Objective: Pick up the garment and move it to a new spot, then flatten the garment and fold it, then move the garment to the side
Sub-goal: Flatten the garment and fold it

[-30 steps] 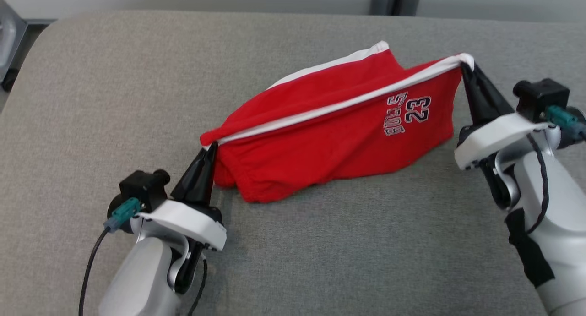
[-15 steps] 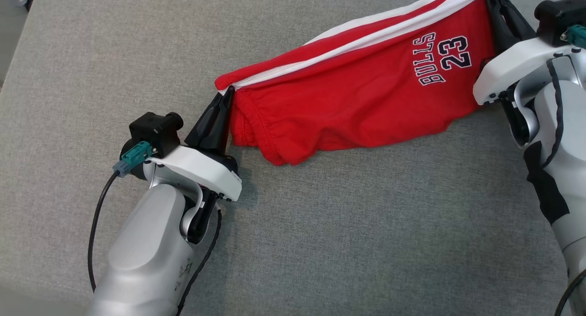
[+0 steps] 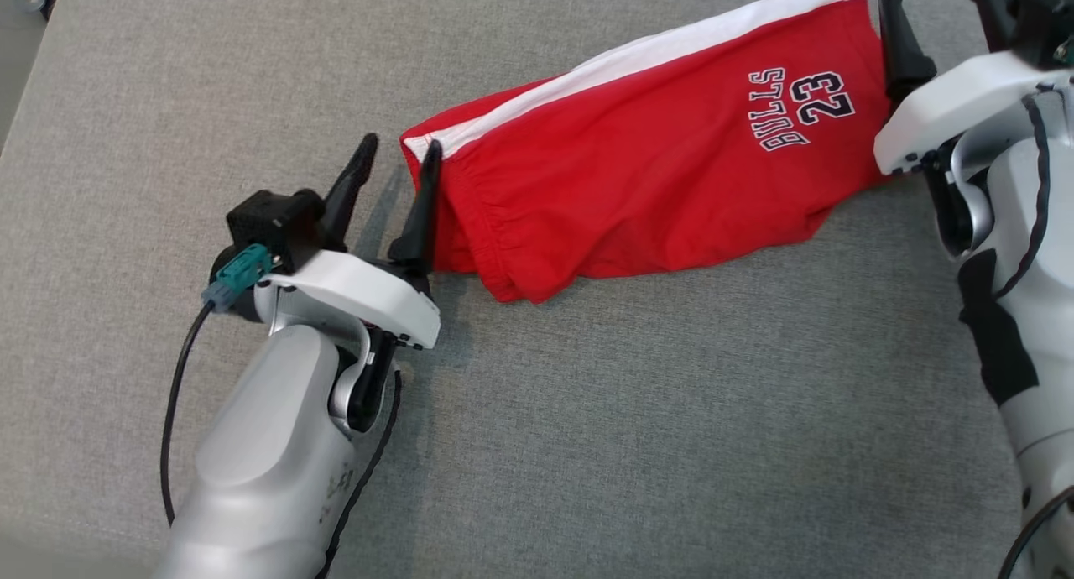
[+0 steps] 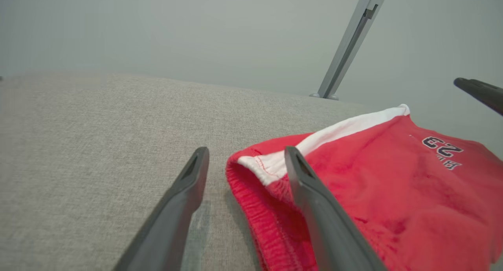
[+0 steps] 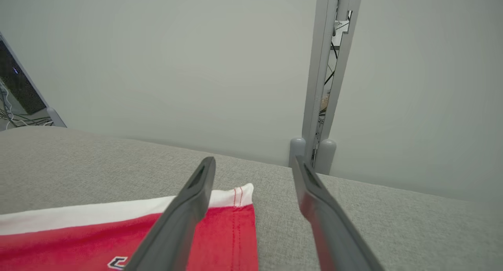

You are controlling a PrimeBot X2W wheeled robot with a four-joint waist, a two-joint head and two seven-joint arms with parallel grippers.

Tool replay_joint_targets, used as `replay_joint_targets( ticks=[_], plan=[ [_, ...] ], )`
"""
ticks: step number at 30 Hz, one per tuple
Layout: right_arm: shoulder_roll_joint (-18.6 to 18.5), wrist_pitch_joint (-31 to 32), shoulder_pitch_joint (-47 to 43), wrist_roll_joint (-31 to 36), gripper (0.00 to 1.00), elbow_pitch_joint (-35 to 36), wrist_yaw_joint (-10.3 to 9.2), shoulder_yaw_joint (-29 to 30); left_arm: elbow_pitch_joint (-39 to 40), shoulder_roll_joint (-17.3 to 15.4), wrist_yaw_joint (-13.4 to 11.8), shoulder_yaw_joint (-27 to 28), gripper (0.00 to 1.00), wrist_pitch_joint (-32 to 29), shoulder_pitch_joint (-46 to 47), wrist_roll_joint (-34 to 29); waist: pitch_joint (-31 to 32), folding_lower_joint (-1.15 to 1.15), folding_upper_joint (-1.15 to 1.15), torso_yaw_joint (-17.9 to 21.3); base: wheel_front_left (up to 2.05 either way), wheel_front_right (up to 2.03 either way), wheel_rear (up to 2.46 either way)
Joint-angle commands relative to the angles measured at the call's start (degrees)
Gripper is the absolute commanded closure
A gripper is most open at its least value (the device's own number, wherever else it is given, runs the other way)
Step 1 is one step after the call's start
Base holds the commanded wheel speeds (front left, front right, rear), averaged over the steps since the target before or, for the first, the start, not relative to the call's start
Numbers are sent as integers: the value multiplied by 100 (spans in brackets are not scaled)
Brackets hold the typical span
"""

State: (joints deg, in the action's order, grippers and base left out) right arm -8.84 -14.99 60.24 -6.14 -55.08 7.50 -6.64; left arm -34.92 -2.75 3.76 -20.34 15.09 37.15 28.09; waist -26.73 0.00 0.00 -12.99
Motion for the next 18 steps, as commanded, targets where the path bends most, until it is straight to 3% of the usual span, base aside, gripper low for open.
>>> replay_joint_targets(
  ticks=[1, 9, 17, 18],
  plan=[
    [63, -24, -265, -136, 0, 163, -3, 53, 73, -25, -72, 121, 0, 5, -159, -89, 82, 0, 0, 62, 0, 0, 0],
    [78, -18, -1040, -541, 0, 96, -3, -142, 264, -32, -121, 373, 0, 5, -663, -280, 312, 0, 0, 169, 0, 0, 0],
    [215, 321, -1250, -882, 0, -682, -2, -568, 452, -29, -174, 368, 0, 5, -968, -443, 372, 0, 0, 151, 0, 0, 0],
    [252, 434, -1255, -981, 24, -814, -1, -671, 463, -31, -176, 349, 0, 5, -984, -440, 380, 0, 0, 129, 0, 0, 0]
  ],
)
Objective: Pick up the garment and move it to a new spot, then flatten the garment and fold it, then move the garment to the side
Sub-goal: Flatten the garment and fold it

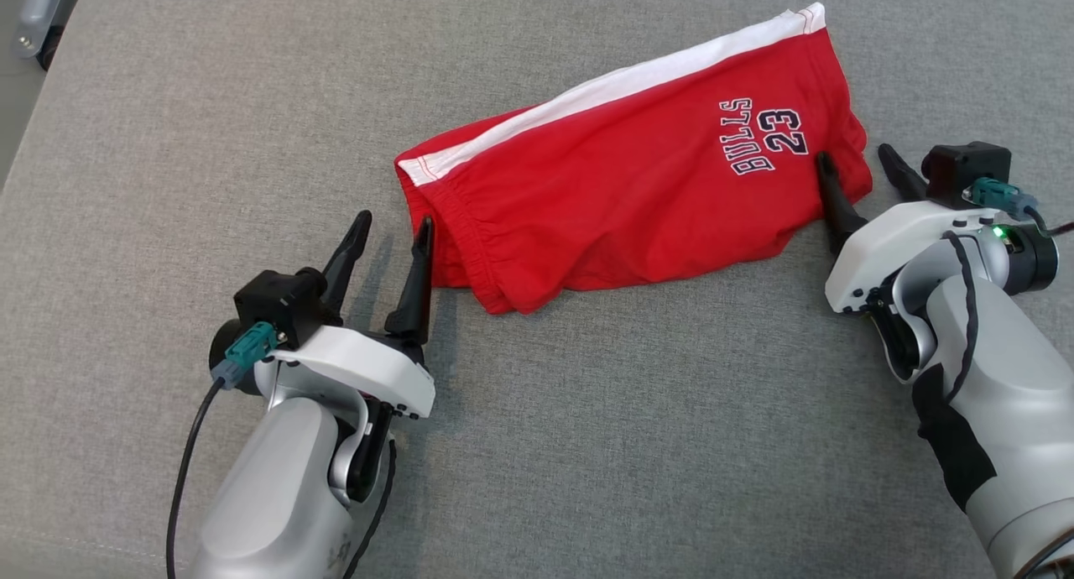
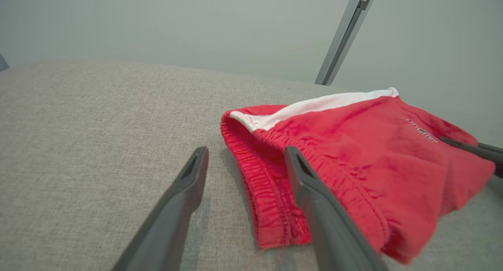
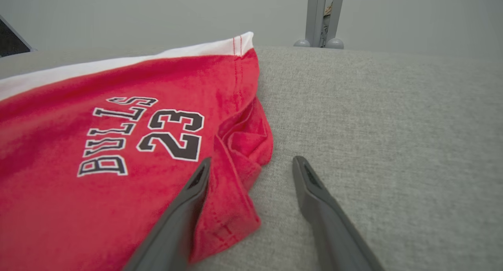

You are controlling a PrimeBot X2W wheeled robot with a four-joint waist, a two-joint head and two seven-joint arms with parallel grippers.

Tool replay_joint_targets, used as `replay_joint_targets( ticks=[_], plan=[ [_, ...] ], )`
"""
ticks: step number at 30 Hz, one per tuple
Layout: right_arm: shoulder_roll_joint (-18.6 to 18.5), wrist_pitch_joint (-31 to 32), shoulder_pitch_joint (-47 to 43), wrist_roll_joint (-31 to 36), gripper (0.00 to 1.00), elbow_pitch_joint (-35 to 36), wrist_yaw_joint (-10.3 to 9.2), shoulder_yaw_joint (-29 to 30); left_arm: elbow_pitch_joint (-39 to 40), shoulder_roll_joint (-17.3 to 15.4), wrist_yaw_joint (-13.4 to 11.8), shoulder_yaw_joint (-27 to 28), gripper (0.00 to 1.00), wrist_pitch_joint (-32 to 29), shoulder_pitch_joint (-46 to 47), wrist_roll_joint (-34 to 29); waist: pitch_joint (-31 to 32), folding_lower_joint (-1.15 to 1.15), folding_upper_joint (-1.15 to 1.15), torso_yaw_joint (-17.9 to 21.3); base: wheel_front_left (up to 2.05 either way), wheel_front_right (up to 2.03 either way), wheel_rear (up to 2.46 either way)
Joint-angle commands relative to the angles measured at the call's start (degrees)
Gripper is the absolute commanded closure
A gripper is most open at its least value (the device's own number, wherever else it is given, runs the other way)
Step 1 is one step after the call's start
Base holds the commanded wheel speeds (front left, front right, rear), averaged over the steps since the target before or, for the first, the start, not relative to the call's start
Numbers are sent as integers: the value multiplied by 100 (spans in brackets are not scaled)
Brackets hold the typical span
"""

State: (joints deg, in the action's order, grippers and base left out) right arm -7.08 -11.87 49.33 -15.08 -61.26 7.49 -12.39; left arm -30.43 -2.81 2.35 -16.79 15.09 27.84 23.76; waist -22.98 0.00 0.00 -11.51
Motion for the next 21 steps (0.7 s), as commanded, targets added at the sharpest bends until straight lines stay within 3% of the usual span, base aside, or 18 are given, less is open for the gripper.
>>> replay_joint_targets(
  ticks=[1, 2, 3, 12, 21],
  plan=[
    [77, 122, -164, -87, 24, -197, 0, -96, 14, -25, -35, -6, 0, 5, -52, -7, 5, 0, 0, -19, 0, 0, 0],
    [79, 160, -159, -113, 69, -243, 1, -150, 14, -25, -38, -9, 0, 5, -53, -14, 15, 0, 0, -30, 0, 0, 0],
    [70, 117, -137, -212, 100, -305, 4, -213, 15, -24, -40, -9, 0, 5, -88, -40, 44, 0, 0, -42, 0, 0, 0],
    [35, -315, -452, -783, 100, -95, -2, 49, -146, -23, -53, 193, 0, 5, -496, -255, 584, 0, 0, 168, 0, 0, 0],
    [63, -335, -1613, -1128, 100, 818, -2, 722, -40, -26, -8, 533, 0, 5, -1196, -529, 1197, 0, 0, 553, 0, 0, 0]
  ],
)
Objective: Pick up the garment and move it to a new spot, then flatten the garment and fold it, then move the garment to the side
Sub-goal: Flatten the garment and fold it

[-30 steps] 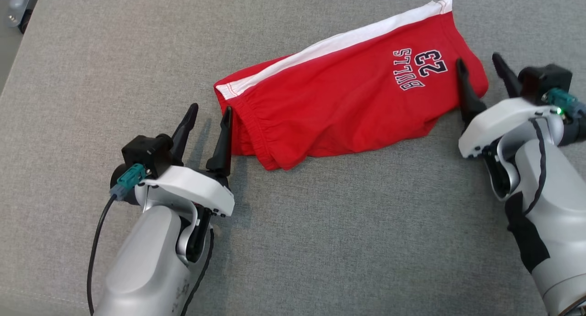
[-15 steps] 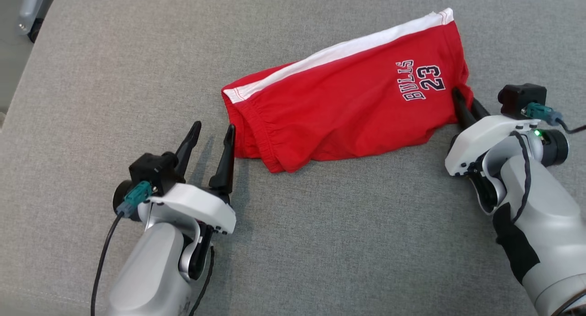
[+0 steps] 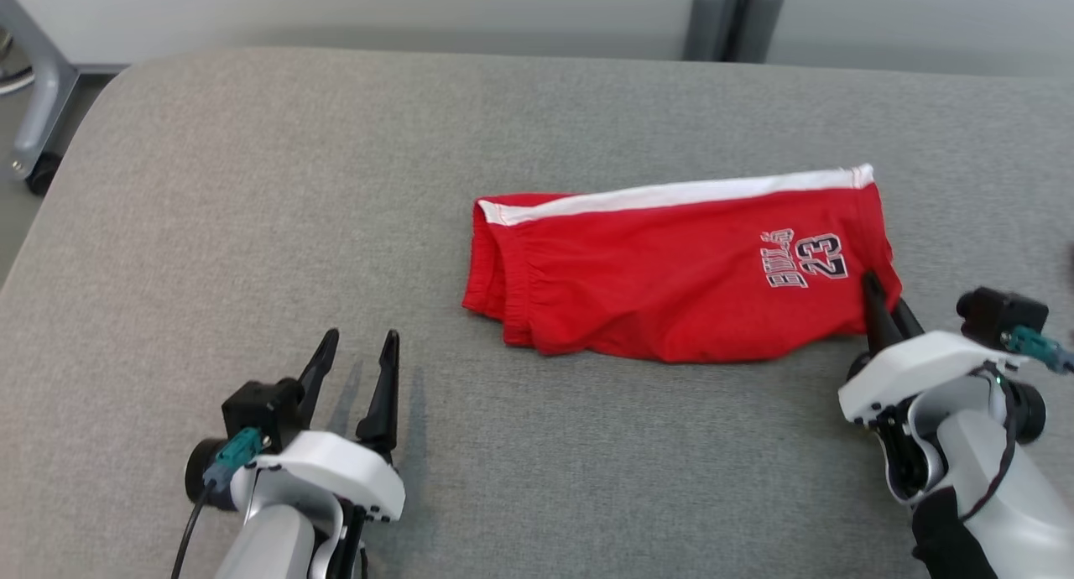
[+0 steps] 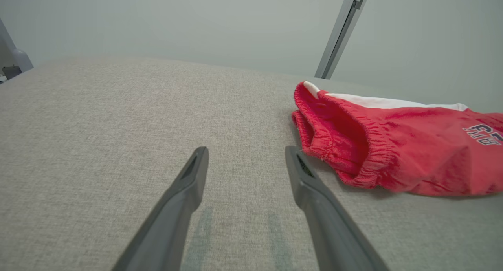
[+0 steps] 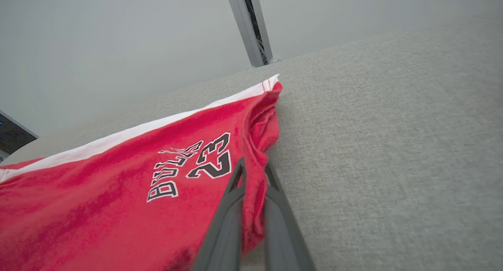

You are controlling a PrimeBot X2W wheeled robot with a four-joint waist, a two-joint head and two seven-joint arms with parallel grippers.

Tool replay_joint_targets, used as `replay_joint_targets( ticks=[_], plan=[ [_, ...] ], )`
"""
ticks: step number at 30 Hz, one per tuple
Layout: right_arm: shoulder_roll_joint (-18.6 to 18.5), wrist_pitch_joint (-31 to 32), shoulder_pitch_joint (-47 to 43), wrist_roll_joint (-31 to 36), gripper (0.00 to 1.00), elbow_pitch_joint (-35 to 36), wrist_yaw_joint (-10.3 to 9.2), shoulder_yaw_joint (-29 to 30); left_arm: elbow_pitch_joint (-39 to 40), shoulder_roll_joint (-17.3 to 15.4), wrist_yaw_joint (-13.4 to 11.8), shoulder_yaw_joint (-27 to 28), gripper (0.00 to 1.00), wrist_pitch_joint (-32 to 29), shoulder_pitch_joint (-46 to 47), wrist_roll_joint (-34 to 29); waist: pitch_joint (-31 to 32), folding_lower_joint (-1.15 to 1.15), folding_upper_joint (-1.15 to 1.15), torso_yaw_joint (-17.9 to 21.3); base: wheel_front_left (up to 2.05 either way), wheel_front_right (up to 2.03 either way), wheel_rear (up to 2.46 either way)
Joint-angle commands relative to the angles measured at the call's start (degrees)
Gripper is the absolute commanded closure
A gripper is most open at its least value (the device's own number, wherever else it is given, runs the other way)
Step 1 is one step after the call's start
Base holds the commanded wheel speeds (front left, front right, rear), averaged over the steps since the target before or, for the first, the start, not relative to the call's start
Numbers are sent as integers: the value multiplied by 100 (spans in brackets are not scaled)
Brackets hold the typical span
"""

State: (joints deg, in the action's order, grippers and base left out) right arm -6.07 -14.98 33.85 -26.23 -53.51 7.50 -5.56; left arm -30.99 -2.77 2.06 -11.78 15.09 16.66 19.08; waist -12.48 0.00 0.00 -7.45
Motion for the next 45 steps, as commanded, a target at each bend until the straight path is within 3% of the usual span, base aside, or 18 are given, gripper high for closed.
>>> replay_joint_targets(
  ticks=[1, 8, 12, 18, 22, 23, 24, 25, 29, 33, 39, 45],
  plan=[
    [-41, -24, -170, 15, 100, 90, -3, 79, 37, -28, 19, 66, 0, 5, -149, -67, 177, 0, 0, 176, 0, 0, 0],
    [-140, -25, -280, 395, 100, 349, -2, 186, 67, -29, 60, 107, 0, 5, -370, -45, 181, 0, 0, 168, 0, 0, 0],
    [-59, -25, -1, 783, 100, 662, -2, -153, 8, -31, 95, 20, 0, 5, -381, 25, 160, 0, 0, 11, 0, 0, 0],
    [231, -25, 150, 856, 100, 1145, -2, -1631, -46, -27, 53, -42, 0, 5, -484, 115, 254, 0, 0, -253, 0, 0, 0],
    [290, 64, 17, 362, 100, 1256, -2, -2789, -56, -24, 50, -63, 0, 5, -501, 123, 306, 0, 0, -356, 0, 0, 0],
    [292, 86, -10, 222, 81, 1284, -2, -3043, -63, -25, 43, -69, 0, 5, -503, 131, 314, 0, 0, -370, 0, 0, 0],
    [289, 135, -37, 88, 51, 1274, -2, -3265, -73, -27, 37, -76, 0, 5, -499, 130, 320, 0, 0, -380, 0, 0, 0],
    [282, 129, -65, -89, 0, 1266, -3, -3403, -77, -27, 32, -79, 0, 5, -478, 118, 321, 0, 0, -384, 0, 0, 0],
    [284, 49, -107, -568, 0, 1320, -3, -3686, -25, -26, -19, -50, 0, 5, -368, -3, 327, 0, 0, -282, 0, 0, 0],
    [280, -29, -79, -455, 0, 1203, -3, -3249, 74, -28, -86, 125, 0, 6, -358, -173, 377, 0, 0, -31, 0, 0, 0],
    [296, -22, -624, 573, 0, 1593, -2, -1446, 299, -25, -203, 393, 0, 5, -496, -489, 425, 0, 0, 390, 0, 0, 0],
    [297, -24, -1275, 1260, 0, 2016, -2, -475, 375, -28, -216, 545, 0, 5, -591, -675, 474, 0, 0, 650, 0, 0, 0]
  ],
)
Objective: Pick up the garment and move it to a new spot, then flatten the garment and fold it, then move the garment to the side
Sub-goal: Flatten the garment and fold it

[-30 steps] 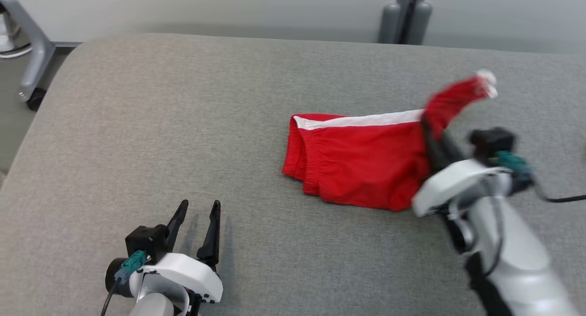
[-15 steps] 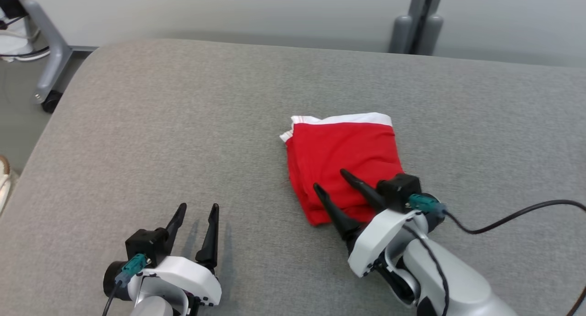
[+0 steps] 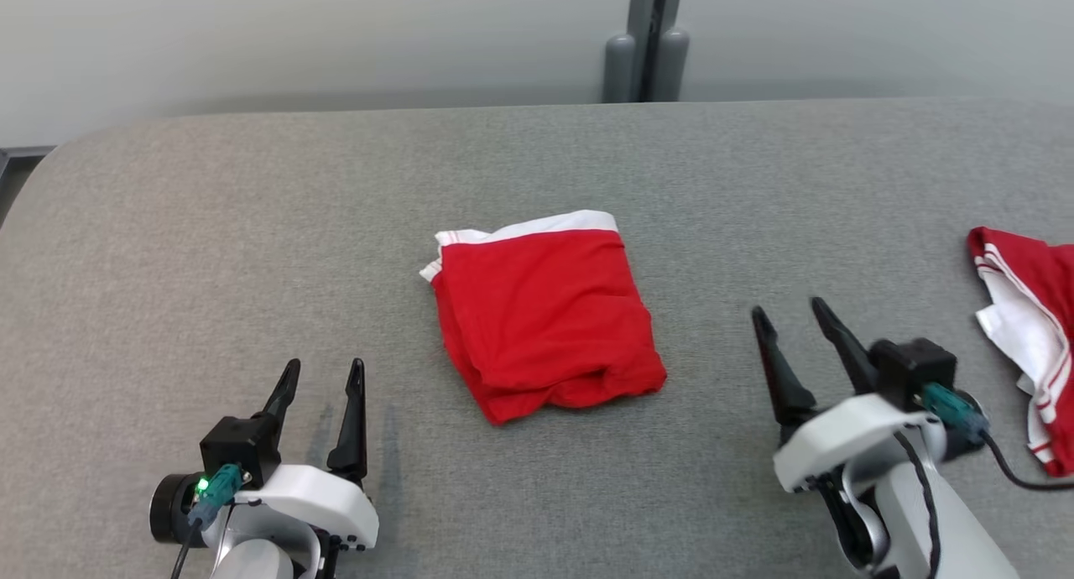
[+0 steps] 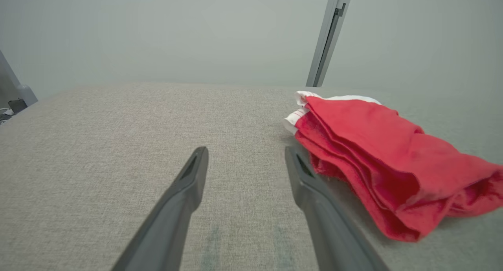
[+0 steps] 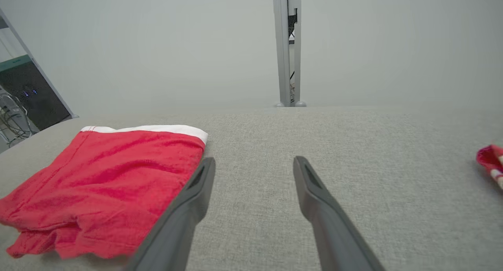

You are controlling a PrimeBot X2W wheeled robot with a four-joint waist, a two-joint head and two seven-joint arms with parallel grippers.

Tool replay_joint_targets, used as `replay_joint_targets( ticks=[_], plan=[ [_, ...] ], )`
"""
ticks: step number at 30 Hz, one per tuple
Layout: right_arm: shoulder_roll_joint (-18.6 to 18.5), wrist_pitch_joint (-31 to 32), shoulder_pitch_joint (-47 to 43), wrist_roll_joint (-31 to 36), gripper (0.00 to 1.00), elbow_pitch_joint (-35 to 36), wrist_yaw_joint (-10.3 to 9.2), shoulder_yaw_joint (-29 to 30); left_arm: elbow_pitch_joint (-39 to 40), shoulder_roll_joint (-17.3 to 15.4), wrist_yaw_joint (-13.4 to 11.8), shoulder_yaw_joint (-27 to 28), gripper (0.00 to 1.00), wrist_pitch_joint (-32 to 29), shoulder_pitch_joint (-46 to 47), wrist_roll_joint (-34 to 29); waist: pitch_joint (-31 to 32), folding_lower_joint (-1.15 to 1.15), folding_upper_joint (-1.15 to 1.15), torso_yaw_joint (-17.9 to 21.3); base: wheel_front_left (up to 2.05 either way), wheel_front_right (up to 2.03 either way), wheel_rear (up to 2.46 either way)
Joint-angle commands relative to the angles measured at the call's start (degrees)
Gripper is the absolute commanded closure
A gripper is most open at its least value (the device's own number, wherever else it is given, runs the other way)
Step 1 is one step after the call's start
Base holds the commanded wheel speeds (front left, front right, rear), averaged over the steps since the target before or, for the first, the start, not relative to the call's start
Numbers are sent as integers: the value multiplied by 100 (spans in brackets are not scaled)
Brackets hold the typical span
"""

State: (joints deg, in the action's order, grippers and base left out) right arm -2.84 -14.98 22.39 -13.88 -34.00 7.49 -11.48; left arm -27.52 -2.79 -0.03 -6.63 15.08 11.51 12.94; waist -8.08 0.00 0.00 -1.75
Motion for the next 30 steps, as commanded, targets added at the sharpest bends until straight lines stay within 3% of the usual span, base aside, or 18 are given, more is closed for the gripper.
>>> replay_joint_targets(
  ticks=[1, 9, 30],
  plan=[
    [-30, -24, -217, 120, 0, 109, -1, 228, 34, -25, -16, 43, 0, 7, -83, -87, 46, 0, 0, 109, 0, 0, 0],
    [-24, -26, -775, 224, 0, 327, -1, 599, 83, -26, -88, 131, 0, 7, -303, -223, 214, 0, 0, 226, 0, 0, 0],
    [-26, -25, -1464, 77, 0, 492, -1, 475, 208, -27, -389, 586, 0, 7, -1163, -402, 884, 0, 0, 283, 0, 0, 0]
  ],
)
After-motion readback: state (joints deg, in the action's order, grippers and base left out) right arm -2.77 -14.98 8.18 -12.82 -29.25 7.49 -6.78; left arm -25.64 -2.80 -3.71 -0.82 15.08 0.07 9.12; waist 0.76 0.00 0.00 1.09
